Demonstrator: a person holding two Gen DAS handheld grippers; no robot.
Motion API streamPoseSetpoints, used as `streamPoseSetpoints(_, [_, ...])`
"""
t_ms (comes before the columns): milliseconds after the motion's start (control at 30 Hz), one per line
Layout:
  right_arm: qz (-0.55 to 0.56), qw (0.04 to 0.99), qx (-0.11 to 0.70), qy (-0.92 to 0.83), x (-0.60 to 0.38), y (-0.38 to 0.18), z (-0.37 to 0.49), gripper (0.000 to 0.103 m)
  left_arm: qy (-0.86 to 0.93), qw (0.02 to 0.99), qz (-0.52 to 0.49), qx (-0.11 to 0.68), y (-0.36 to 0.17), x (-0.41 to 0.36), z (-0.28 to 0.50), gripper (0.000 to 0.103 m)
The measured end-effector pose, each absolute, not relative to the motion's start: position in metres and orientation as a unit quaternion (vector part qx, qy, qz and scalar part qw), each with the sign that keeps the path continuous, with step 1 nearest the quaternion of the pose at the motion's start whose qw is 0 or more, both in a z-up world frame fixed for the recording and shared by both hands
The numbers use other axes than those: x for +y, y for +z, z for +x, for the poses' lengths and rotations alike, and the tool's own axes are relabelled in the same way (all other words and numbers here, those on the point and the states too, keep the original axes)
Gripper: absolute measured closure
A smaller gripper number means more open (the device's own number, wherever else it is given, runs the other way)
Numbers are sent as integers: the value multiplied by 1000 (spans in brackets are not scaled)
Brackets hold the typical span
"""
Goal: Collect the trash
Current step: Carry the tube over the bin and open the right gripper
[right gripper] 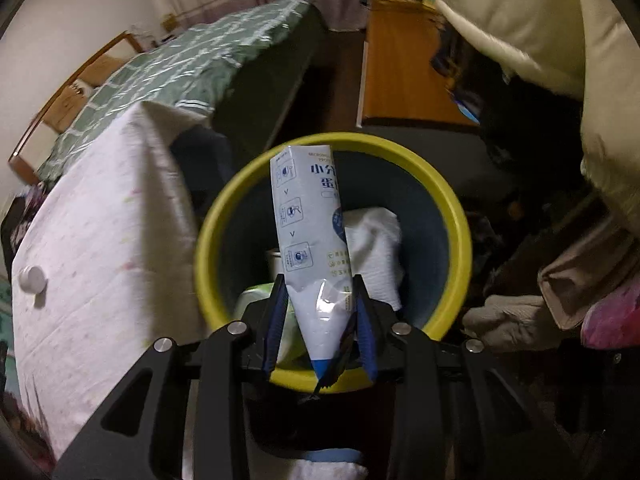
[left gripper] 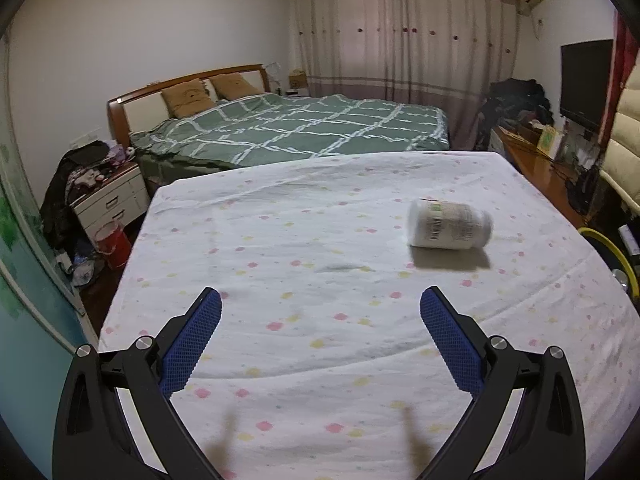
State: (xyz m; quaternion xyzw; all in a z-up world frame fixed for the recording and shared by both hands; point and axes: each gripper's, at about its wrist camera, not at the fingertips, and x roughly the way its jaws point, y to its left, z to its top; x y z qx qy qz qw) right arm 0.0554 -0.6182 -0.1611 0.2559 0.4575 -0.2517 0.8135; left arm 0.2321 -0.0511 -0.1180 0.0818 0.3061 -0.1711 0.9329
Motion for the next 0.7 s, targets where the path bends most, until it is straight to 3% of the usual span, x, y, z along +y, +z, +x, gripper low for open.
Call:
streamPoseSetpoints(133, [263, 811, 454, -259, -636, -171, 57, 68, -198, 928, 97, 300, -108, -68, 224, 5])
streamPoseSetpoints(200, [264, 813, 447, -264, -642, -175, 54, 48, -213, 925, 101, 299, -101, -76, 222, 5])
streamPoseSetpoints(233, [263, 816, 440, -268, -642, -173, 54, 46, -223, 922, 102, 299, -98, -81, 221, 5])
streamPoseSetpoints(467, [266, 832, 416, -252, -634, -158, 48, 46, -285, 904, 129, 292, -87, -119, 229, 5])
streamPoseSetpoints(700, [249, 843, 411, -241, -617, -149, 43, 45, -309, 885, 145, 318, -110, -151, 271, 5])
